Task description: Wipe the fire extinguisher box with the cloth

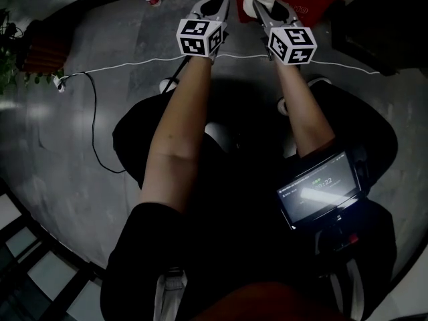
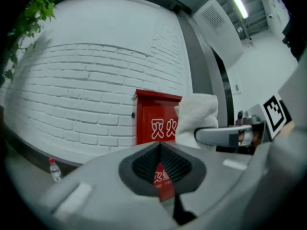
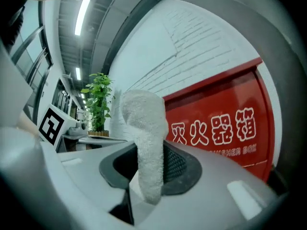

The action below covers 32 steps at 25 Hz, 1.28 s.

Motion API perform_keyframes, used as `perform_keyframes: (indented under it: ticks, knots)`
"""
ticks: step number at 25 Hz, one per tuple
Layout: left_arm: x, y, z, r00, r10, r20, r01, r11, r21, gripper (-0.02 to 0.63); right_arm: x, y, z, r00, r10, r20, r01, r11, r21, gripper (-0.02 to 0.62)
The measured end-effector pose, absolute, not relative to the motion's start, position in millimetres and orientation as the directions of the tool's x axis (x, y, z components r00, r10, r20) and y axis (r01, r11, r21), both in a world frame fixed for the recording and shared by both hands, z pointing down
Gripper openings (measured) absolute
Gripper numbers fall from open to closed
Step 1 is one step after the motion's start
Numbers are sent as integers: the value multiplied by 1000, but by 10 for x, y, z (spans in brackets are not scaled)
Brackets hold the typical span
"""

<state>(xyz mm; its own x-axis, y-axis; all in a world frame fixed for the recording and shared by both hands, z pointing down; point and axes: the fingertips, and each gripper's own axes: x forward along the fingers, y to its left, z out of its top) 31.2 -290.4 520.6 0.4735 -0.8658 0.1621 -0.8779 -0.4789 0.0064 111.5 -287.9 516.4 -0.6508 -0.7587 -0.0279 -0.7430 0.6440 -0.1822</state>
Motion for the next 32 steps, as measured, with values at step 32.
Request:
perform_keyframes:
  ticks: [32]
  knots:
    - [1660,-1658,4182,680,-733,24,-730,-680,-76,2,2312,-1610,4243,-725,-683,-91,-681,730,-51,107]
